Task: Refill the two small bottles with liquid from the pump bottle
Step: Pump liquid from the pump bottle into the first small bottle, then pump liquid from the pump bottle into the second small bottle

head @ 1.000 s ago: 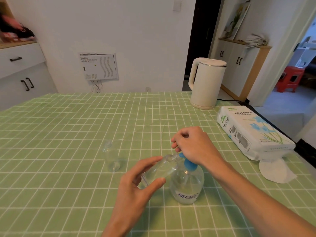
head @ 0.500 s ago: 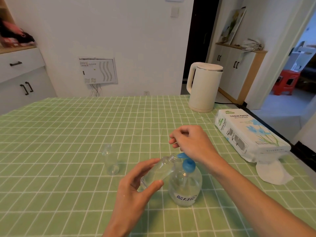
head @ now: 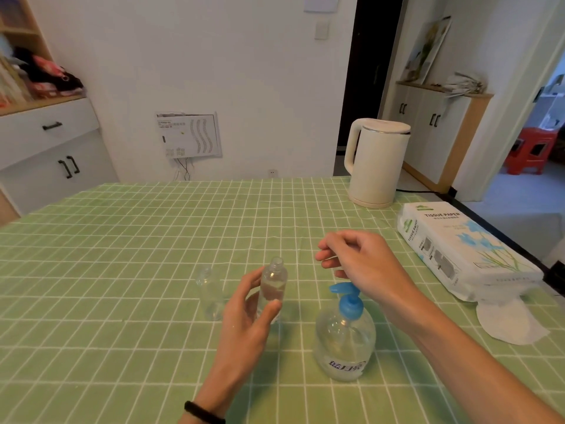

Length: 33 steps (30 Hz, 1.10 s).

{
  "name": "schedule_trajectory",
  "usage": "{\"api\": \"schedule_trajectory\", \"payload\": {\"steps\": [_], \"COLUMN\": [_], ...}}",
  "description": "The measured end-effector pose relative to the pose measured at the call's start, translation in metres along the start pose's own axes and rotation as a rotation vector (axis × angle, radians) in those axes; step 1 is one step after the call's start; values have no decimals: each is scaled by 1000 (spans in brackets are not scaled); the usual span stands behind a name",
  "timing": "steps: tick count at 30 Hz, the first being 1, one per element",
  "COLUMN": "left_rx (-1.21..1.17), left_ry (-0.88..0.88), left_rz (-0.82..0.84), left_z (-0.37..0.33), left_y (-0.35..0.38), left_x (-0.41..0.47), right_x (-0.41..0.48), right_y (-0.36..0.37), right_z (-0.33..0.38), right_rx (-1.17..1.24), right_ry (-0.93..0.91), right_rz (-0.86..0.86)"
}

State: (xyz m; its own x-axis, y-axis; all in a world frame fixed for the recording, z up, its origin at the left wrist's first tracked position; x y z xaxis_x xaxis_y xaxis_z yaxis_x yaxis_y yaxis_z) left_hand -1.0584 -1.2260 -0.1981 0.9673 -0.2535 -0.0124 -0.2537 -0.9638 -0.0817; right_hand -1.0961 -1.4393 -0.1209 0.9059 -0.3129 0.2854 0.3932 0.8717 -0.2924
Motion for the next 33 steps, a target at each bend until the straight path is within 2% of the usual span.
{"api": "schedule_trajectory", "payload": {"steps": [9, 15, 25, 30, 33], "left_rx": [82, 101, 221, 305, 305], "left_ry": [-40, -60, -115, 6, 182], "left_rz": [-55, -63, -11, 3, -145], "left_z": [23, 28, 19, 4, -22], "left_y": [10, 7, 6, 1, -29], "left_x": [36, 53, 35, -21, -44], "right_x": [-18, -29, -35, -35, -35], "right_y": [-8, 3, 4, 4, 2], "right_z": [-18, -20, -24, -19, -14], "right_rx": [92, 160, 188, 194, 188], "right_ry": [45, 40, 28, 5, -17], "right_rz": [-37, 7, -28, -39, -40]}}
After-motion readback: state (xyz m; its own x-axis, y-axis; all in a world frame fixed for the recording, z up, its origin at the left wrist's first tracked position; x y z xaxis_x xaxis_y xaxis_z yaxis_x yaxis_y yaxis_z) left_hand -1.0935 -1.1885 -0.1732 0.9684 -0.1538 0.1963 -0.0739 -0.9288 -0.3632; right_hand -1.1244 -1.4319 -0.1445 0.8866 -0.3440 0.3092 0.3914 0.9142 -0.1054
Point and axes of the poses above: each hand's wrist, its own x-axis towards the middle knuckle, its own y-axis out of the palm, z = x × y, the point moved 10 cm from there along x, towards the middle knuckle, and after that the axes turned 15 degrees about -y, right-handed, at the moved point
